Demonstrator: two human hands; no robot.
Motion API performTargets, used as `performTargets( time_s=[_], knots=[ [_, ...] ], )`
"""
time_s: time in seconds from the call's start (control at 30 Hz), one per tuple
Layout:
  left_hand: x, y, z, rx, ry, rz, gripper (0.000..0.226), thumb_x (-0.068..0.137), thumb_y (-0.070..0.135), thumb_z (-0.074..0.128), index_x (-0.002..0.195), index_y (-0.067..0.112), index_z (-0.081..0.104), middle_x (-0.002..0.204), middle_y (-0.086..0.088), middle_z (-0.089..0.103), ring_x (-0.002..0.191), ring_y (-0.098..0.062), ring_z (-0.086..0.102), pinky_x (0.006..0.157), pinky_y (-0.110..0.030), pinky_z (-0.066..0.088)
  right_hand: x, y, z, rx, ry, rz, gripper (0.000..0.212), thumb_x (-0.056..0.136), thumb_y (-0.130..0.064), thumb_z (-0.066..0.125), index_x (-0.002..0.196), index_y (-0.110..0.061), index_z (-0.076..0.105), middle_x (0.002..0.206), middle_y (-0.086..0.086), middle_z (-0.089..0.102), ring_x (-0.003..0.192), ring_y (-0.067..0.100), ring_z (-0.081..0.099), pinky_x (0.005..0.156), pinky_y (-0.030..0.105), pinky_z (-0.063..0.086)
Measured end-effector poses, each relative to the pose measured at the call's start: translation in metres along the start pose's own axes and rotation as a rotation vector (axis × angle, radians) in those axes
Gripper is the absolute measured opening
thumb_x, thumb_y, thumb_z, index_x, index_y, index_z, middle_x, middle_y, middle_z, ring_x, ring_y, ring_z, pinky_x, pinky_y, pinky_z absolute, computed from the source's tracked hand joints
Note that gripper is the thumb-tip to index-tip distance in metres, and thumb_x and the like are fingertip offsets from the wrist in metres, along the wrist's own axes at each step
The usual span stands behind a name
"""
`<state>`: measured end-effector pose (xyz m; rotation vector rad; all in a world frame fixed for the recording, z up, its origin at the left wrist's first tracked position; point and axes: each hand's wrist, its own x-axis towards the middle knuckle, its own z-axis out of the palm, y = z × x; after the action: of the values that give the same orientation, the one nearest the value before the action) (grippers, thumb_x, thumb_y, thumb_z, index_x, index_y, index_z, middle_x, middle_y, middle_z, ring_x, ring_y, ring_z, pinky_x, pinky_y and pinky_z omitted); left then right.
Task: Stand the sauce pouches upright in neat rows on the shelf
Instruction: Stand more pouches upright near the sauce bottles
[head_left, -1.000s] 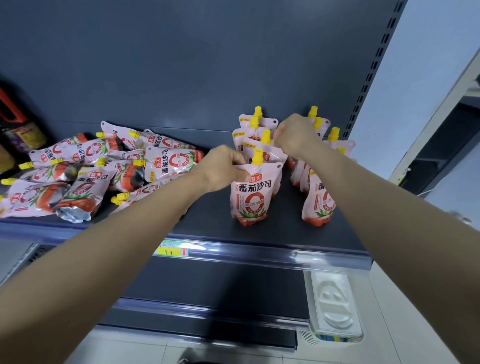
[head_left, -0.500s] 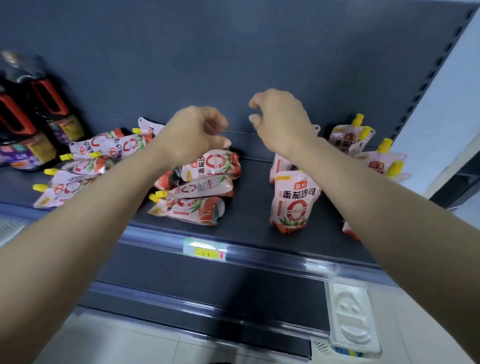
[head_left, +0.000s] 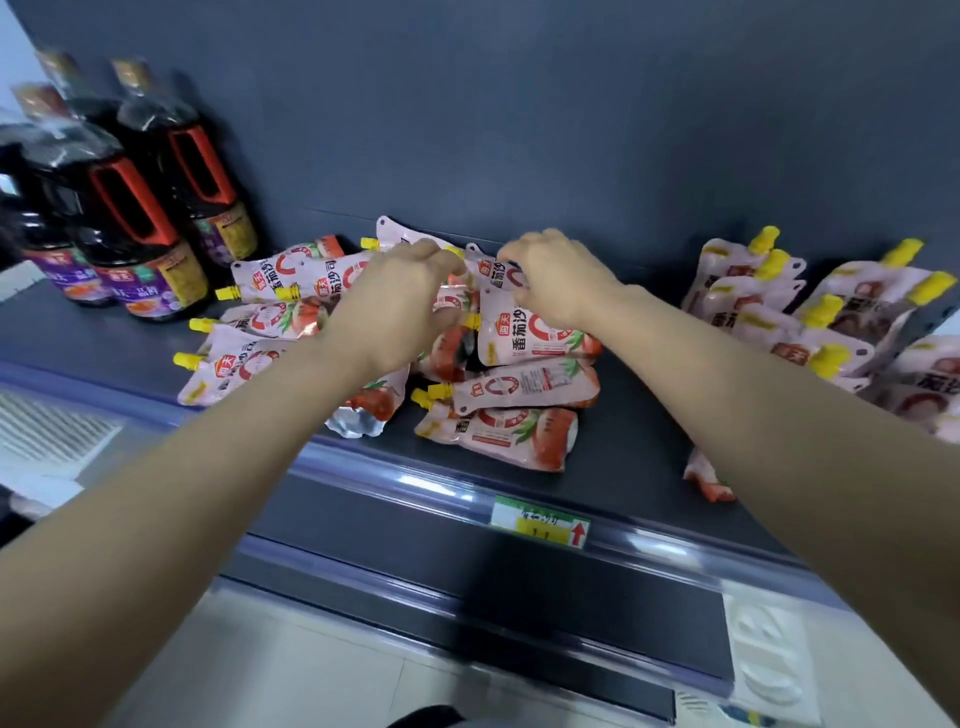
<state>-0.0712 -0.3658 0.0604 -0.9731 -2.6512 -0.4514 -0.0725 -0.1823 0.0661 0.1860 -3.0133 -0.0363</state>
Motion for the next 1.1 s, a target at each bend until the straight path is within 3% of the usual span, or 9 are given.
performTargets(
  time_s=[0.1, 0.23, 0.37, 0.47, 0.53, 0.67, 0.8, 0.9, 1.1],
  knots=[
    [0.001, -0.014, 0.008, 0.015, -0.02, 0.034, 0.042, 0.084, 0.023, 0.064, 0.123, 0.01, 0.055, 0.113, -0.014, 0.059, 0.106, -0.033, 0.054, 0.091, -0.038, 0.041, 0.019, 0.0, 0.021, -0.033, -0.159, 0.011, 0.048, 0.086, -0.007, 0.057, 0.133, -0.015, 0.049, 0.133, 0.011, 0.052, 0.122, 0.032, 0.044, 0.096, 0.043, 0.045],
    [0.001, -0.026, 0.015, 0.039, -0.041, 0.055, 0.043, 0.084, 0.024, 0.063, 0.123, 0.007, 0.055, 0.112, -0.015, 0.059, 0.104, -0.033, 0.054, 0.089, -0.038, 0.041, 0.037, 0.002, 0.043, -0.061, -0.383, 0.035, 0.077, 0.084, -0.009, 0.061, 0.147, -0.037, 0.026, 0.148, 0.007, 0.034, 0.131, 0.032, 0.032, 0.104, 0.044, 0.04],
    [0.0, -0.027, 0.024, 0.033, -0.074, 0.062, 0.04, 0.085, 0.021, 0.061, 0.122, 0.007, 0.056, 0.112, -0.015, 0.06, 0.104, -0.033, 0.054, 0.09, -0.04, 0.041, 0.048, 0.005, 0.055, -0.119, -0.42, 0.064, 0.085, 0.082, -0.01, 0.065, 0.145, -0.048, 0.022, 0.149, 0.005, 0.027, 0.132, 0.034, 0.031, 0.101, 0.046, 0.039],
    [0.001, -0.023, 0.033, 0.02, -0.117, 0.053, 0.036, 0.084, 0.019, 0.061, 0.118, 0.008, 0.057, 0.11, -0.014, 0.06, 0.104, -0.033, 0.054, 0.091, -0.04, 0.041, 0.053, 0.003, 0.058, -0.087, -0.305, 0.028, 0.074, 0.083, 0.001, 0.055, 0.143, -0.037, 0.032, 0.15, 0.007, 0.025, 0.129, 0.036, 0.035, 0.101, 0.048, 0.038],
    [0.002, -0.022, 0.041, 0.026, -0.163, 0.074, 0.035, 0.081, 0.019, 0.063, 0.114, 0.009, 0.059, 0.107, -0.012, 0.06, 0.102, -0.033, 0.054, 0.089, -0.039, 0.042, 0.056, 0.003, 0.056, -0.128, -0.255, -0.046, 0.062, 0.085, -0.002, 0.054, 0.14, -0.029, 0.04, 0.147, 0.009, 0.033, 0.126, 0.035, 0.039, 0.097, 0.044, 0.039],
    [0.0, -0.017, 0.059, -0.003, -0.324, 0.132, 0.036, 0.078, 0.026, 0.068, 0.111, 0.013, 0.061, 0.11, -0.006, 0.06, 0.103, -0.028, 0.053, 0.085, -0.033, 0.037, 0.053, 0.016, 0.038, -0.168, -0.185, -0.07, 0.023, 0.085, -0.009, 0.058, 0.104, -0.022, 0.06, 0.117, 0.014, 0.06, 0.107, 0.035, 0.056, 0.072, 0.032, 0.035],
    [0.004, -0.016, 0.07, -0.015, -0.518, 0.132, 0.047, 0.078, 0.039, 0.067, 0.121, 0.022, 0.056, 0.117, 0.0, 0.058, 0.11, -0.021, 0.047, 0.097, -0.033, 0.032, 0.045, 0.041, 0.014, -0.125, -0.124, 0.026, 0.021, 0.082, -0.008, 0.062, 0.102, -0.015, 0.06, 0.112, 0.014, 0.062, 0.101, 0.035, 0.059, 0.067, 0.03, 0.034],
    [0.009, -0.017, 0.072, 0.039, -0.645, 0.15, 0.059, 0.074, 0.036, 0.07, 0.128, 0.027, 0.048, 0.122, 0.004, 0.054, 0.118, -0.02, 0.04, 0.108, -0.035, 0.019, 0.038, 0.057, 0.004, -0.058, -0.096, 0.117, 0.02, 0.081, -0.01, 0.067, 0.1, -0.015, 0.063, 0.11, 0.014, 0.064, 0.099, 0.035, 0.061, 0.068, 0.029, 0.037],
    [0.014, -0.021, 0.078, 0.067, -0.612, 0.201, 0.041, 0.083, 0.034, 0.06, 0.122, 0.025, 0.056, 0.117, -0.002, 0.062, 0.119, -0.023, 0.045, 0.109, -0.033, 0.013, 0.024, 0.082, -0.004, 0.073, -0.009, 0.353, 0.01, 0.079, -0.008, 0.064, 0.088, -0.01, 0.066, 0.103, 0.016, 0.066, 0.086, 0.034, 0.06, 0.067, 0.03, 0.042]
  ],
)
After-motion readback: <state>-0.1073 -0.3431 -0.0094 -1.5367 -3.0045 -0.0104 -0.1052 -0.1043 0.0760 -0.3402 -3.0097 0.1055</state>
